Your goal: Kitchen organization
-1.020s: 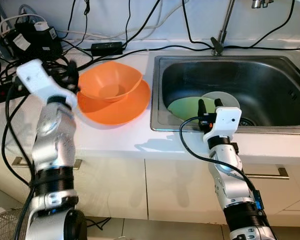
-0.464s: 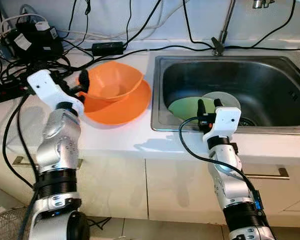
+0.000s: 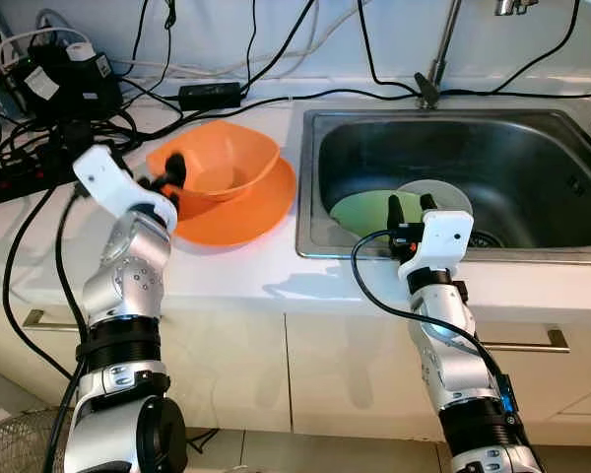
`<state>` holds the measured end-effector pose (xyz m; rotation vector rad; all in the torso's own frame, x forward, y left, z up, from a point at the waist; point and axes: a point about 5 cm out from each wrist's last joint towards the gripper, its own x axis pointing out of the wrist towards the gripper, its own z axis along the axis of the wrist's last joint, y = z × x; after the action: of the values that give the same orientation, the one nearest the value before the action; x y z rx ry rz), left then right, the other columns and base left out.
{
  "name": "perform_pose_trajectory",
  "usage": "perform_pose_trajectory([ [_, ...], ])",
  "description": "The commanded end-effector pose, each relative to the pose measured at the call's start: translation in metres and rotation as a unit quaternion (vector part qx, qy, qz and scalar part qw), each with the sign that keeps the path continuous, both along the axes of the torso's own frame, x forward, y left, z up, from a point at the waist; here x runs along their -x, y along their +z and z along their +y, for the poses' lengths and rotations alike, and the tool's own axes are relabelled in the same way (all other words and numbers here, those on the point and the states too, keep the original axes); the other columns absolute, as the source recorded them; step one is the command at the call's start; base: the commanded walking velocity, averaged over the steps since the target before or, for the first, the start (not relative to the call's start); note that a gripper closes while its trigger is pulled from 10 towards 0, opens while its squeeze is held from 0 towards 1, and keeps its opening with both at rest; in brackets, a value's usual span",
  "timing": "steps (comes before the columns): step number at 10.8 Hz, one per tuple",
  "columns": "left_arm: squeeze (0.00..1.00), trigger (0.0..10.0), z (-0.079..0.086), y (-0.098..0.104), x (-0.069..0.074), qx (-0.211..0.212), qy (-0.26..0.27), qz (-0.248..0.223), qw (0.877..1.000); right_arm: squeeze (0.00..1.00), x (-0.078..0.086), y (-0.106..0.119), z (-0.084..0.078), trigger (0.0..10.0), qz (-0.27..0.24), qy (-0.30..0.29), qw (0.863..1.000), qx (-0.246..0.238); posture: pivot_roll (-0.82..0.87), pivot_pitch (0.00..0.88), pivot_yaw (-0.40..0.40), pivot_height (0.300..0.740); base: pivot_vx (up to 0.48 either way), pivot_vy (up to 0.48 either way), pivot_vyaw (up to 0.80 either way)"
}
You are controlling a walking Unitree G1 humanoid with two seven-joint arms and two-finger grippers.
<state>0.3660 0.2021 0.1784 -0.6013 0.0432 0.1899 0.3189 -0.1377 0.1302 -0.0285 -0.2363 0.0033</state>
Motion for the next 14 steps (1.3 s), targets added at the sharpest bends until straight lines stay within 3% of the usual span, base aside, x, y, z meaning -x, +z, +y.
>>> perform_pose_trajectory([
  [1,0.0,10.0,-0.001,0.005,-0.003,0.006,0.001,0.003,1.0,0.0,0.002,-0.005,-0.002,10.0,0.009,-0.007,1.0,0.002,0.02,0.0,0.097,0.74,0.0,0.0,0.0],
  [3,0.0,10.0,0.0,0.003,-0.004,0.03,0.005,0.016,0.999,0.0,0.0,-0.002,0.0,10.0,0.006,-0.005,1.0,0.0,0.02,0.0,0.1,0.74,0.0,0.0,0.0],
  [12,0.0,10.0,-0.008,0.006,-0.006,0.018,-0.064,0.03,0.997,0.0,0.007,-0.013,0.01,10.0,0.02,0.009,1.0,-0.003,0.01,0.0,0.131,0.74,0.0,0.0,0.0],
  [14,0.0,10.0,-0.013,-0.004,-0.006,0.027,-0.07,0.063,0.995,0.0,0.005,-0.01,0.01,10.0,0.016,0.01,1.0,-0.004,0.01,0.0,0.132,0.74,0.0,0.0,0.0],
])
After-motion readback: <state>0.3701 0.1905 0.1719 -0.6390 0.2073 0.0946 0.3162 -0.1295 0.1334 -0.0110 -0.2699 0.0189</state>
